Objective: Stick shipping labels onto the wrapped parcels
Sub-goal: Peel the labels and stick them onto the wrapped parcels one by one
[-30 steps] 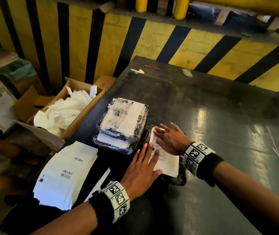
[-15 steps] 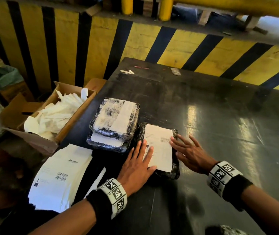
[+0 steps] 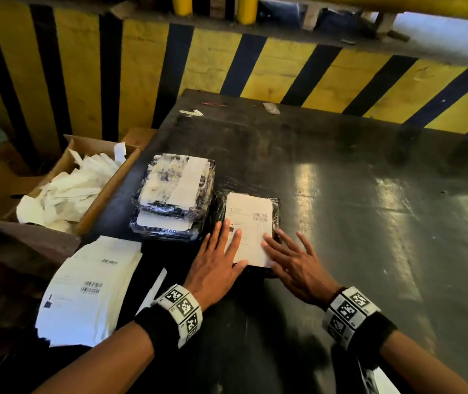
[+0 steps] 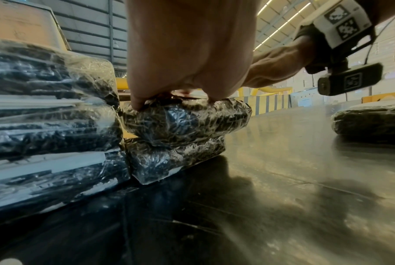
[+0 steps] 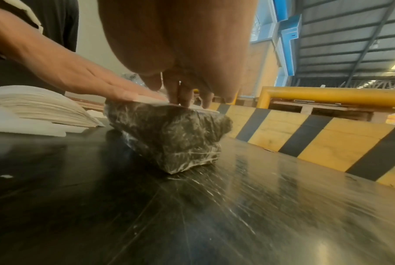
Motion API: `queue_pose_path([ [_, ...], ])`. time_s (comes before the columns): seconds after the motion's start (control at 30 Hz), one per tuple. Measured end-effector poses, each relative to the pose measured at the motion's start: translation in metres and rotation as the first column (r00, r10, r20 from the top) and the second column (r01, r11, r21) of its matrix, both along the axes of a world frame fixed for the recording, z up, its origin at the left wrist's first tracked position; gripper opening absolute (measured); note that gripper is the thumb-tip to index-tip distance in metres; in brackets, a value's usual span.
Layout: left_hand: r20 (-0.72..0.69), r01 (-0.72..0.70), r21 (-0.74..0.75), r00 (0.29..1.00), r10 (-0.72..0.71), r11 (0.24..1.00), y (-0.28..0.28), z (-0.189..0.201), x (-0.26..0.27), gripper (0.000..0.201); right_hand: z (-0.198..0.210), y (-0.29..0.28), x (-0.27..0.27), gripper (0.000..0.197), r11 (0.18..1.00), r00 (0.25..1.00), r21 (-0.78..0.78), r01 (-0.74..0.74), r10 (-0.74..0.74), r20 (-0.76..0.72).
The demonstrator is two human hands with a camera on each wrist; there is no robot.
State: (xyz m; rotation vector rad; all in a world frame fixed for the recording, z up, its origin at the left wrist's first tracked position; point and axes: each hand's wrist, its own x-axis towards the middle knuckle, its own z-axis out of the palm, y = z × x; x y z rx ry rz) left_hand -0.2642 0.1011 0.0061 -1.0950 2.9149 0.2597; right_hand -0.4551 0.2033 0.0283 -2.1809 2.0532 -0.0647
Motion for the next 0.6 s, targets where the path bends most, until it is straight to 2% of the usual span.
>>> queue_pose_path([
  [0.07, -0.005, -0.017, 0.013, 1.000, 0.017, 1.000, 0.001, 0.002, 0.000, 0.071, -0.001, 0.004, -0.003, 0.088, 1.000, 1.000, -0.018, 0.014, -0.014, -0.002],
  [0.13, -0.007, -0.022, 0.047, 1.000, 0.023, 0.999, -0.001, 0.003, -0.001, 0.070, 0.002, 0.000, 0.007, 0.090, 0.999, 0.999, -0.034, 0.038, -0.039, -0.025],
  [0.23, 0.000, -0.009, 0.055, 1.000, 0.009, 0.998, -0.005, 0.004, 0.000, 0.078, -0.001, -0.007, 0.033, 0.083, 0.996, 0.998, -0.064, 0.059, -0.059, -0.003],
  [0.3, 0.002, -0.002, 0.078, 1.000, 0.002, 0.997, -0.007, 0.006, 0.001, 0.071, -0.010, 0.000, 0.041, 0.076, 0.996, 0.999, -0.077, 0.048, -0.048, 0.009],
  [0.43, -0.011, 0.012, 0.120, 1.000, -0.011, 0.993, -0.009, 0.012, 0.003, 0.068, -0.023, 0.029, 0.027, 0.060, 0.996, 0.996, -0.031, 0.086, -0.087, -0.012],
  [0.6, 0.006, 0.007, 0.119, 1.000, -0.008, 0.993, -0.007, 0.013, 0.002, 0.068, -0.017, 0.034, 0.027, 0.056, 0.987, 0.987, -0.084, 0.135, -0.141, -0.078],
])
